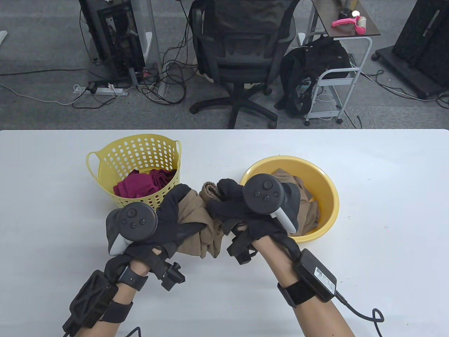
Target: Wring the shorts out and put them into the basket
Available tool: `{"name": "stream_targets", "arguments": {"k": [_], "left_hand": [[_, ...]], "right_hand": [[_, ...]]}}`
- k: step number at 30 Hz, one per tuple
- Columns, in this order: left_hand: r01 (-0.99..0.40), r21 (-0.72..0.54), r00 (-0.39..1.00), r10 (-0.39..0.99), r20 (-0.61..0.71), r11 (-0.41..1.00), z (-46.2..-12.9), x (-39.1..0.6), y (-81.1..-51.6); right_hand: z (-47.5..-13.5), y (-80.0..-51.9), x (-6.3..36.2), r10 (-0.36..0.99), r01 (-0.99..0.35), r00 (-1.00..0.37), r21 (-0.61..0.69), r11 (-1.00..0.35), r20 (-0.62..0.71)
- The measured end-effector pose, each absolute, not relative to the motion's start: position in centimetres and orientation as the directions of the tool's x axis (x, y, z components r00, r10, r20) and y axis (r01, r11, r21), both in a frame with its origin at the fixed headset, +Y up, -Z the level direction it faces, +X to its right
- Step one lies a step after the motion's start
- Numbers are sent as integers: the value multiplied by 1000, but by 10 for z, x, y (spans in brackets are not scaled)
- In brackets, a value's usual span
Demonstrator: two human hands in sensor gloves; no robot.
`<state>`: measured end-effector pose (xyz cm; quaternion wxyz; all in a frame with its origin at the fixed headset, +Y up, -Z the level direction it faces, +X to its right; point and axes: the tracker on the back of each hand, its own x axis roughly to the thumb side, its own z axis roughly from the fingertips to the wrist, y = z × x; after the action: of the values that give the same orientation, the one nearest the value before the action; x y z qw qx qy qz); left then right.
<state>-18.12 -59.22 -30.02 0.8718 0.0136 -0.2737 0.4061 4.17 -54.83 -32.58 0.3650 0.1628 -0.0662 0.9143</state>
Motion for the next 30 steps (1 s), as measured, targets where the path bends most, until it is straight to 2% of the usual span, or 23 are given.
{"name": "stream_targets", "arguments": {"k": [7,14,30], "left_hand": [[-700,-254,459,693,556,667,-295,-170,-593],[-673,-127,552,609,570,728,-290,-163,-593],[-649,-18,627,547,555,761,-288,-165,-593]], "right_hand": [[-324,-550,37,690,-727,-637,31,-686,343],[-317,-552,27,753,-778,-573,74,-624,324],[-307,-553,15,777,-798,-500,144,-585,381]]}}
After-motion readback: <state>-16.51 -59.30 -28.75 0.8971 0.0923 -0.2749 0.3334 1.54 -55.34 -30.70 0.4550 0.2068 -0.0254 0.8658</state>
